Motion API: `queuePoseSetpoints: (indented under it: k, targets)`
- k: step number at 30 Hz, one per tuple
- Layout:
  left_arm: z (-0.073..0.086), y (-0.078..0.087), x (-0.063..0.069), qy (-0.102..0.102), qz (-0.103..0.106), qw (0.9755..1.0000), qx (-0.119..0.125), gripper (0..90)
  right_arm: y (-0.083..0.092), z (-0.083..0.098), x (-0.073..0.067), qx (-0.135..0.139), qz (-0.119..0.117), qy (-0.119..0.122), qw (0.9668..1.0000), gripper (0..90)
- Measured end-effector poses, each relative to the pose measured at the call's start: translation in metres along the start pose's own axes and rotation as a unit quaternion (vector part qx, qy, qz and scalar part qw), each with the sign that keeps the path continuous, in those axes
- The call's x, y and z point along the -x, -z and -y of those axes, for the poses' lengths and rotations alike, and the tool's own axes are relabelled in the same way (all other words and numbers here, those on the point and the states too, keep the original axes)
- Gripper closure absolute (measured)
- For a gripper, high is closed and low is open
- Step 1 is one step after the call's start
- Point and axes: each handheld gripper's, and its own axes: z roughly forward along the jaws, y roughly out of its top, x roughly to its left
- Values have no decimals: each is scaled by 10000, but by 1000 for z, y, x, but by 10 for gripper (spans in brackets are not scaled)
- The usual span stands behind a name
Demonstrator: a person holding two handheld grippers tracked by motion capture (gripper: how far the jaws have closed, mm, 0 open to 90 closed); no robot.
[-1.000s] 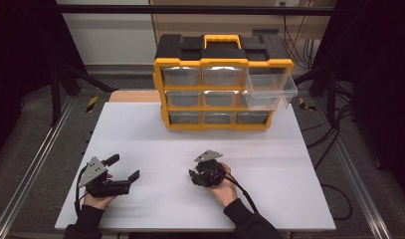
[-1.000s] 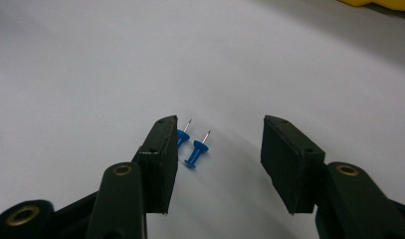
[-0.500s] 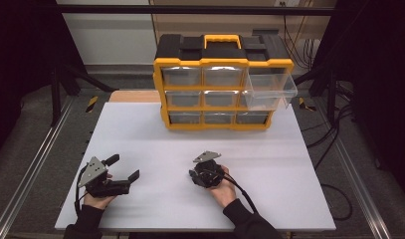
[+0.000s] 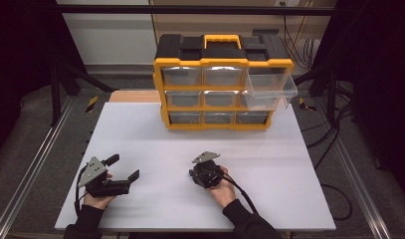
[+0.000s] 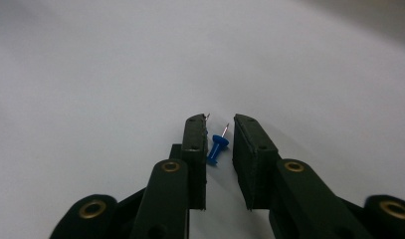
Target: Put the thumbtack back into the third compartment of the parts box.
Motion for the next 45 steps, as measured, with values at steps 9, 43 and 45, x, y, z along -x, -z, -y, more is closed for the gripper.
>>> queuePoseSetpoints:
  k: [9, 43, 45]
  targets:
    - [0, 0, 0, 4, -5, 10000, 4, 31, 0, 1, 1, -24, -50, 63, 10000, 805]
    - [0, 0, 0, 19, -7, 10000, -1, 31, 30, -7, 14, 344, -192, -121, 9992, 857]
    - [0, 0, 0, 19, -4, 10000, -6, 31, 35, -8, 17, 412, -218, -126, 9988, 857]
